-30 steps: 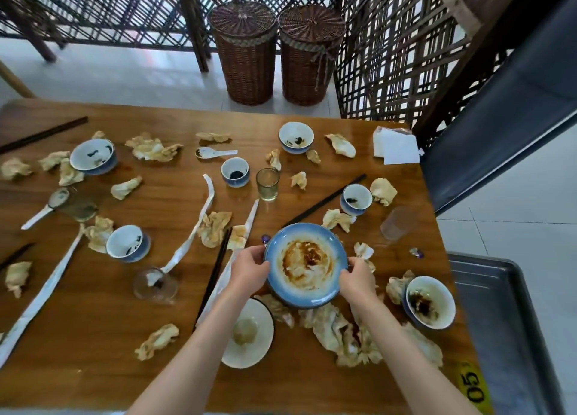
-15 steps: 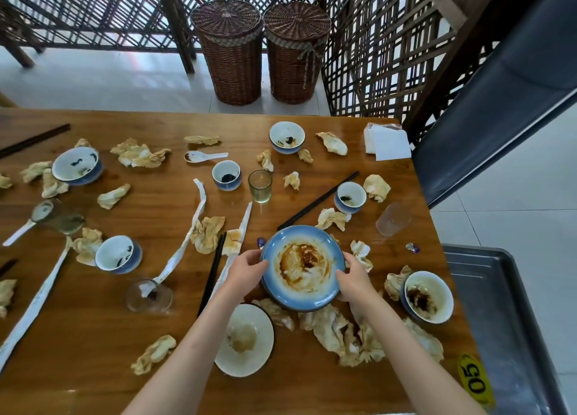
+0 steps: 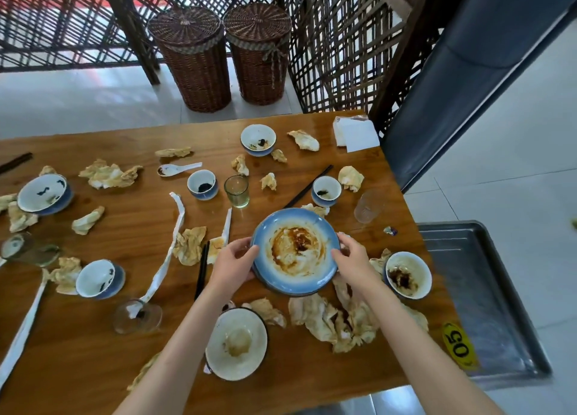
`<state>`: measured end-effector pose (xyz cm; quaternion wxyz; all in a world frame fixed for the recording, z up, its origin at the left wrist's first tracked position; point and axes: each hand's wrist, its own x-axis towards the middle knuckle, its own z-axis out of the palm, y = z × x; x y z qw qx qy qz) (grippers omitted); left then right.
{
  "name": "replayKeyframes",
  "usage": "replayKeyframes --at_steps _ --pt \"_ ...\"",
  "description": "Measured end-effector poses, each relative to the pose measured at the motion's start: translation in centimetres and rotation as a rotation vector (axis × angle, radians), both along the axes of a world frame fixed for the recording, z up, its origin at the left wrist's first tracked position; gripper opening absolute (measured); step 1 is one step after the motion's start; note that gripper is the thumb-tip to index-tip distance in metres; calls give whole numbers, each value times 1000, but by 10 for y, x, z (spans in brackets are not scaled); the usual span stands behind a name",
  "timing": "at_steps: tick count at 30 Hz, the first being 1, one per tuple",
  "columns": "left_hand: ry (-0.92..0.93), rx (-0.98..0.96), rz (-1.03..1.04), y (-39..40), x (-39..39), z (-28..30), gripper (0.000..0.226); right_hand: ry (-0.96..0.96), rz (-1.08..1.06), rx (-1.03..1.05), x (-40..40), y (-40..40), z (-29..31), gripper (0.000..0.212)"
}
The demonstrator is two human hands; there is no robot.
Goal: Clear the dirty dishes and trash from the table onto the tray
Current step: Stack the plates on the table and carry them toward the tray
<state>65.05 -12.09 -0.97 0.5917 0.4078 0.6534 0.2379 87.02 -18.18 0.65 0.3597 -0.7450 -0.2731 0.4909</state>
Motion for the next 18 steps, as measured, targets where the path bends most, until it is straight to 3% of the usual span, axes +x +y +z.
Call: replayKeyframes --at_steps 8,18 --pt "21 186 -91 1 63 45 37 -25 -82 102 65 -10 44 35" --pt "-84 173 -83 -32 241 62 16 -4 -118 88 237 -44 80 38"
